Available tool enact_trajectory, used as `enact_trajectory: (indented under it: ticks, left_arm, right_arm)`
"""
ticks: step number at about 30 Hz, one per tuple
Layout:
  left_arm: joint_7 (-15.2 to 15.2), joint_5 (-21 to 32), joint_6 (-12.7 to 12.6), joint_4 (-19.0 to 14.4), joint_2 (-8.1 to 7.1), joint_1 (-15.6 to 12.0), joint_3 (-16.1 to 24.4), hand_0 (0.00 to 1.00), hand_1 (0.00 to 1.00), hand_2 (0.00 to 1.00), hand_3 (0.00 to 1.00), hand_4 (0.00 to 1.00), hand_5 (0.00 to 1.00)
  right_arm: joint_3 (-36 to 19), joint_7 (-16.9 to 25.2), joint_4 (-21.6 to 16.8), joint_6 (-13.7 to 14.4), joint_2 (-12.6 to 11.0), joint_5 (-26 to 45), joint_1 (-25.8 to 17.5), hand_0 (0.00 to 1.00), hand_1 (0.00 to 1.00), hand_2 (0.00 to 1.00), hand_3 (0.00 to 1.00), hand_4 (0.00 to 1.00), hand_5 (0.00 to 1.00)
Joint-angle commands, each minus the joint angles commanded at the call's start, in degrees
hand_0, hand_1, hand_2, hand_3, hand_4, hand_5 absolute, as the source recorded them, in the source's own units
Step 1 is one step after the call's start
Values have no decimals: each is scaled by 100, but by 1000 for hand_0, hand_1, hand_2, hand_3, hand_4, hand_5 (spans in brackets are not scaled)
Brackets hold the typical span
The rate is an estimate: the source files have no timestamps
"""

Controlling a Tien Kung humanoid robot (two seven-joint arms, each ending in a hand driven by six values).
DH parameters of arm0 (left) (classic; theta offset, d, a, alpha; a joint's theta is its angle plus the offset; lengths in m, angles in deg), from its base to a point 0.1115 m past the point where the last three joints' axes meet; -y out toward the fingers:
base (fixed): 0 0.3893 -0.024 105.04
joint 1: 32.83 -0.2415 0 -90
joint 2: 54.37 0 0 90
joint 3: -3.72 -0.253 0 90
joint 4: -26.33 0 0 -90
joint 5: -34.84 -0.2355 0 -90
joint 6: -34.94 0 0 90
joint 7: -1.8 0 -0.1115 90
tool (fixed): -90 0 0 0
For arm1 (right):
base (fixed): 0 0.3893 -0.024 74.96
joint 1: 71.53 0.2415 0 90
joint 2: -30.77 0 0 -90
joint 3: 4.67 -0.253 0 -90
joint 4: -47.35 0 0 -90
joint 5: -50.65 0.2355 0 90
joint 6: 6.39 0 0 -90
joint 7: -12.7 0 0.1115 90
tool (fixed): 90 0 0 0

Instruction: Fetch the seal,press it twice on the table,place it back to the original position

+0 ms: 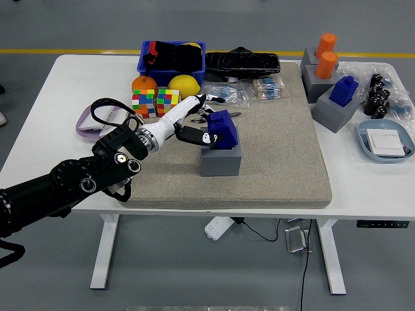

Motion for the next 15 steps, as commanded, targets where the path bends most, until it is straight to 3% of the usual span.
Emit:
enact_trajectory:
  ticks: [15]
  left_arm:
    - [-344, -535, 225, -174, -226, 180, 14, 835, 532, 438, 847, 694, 2]
  right_arm:
    - [12, 0, -2, 2, -19, 6, 7, 870, 732, 713, 717, 831, 507]
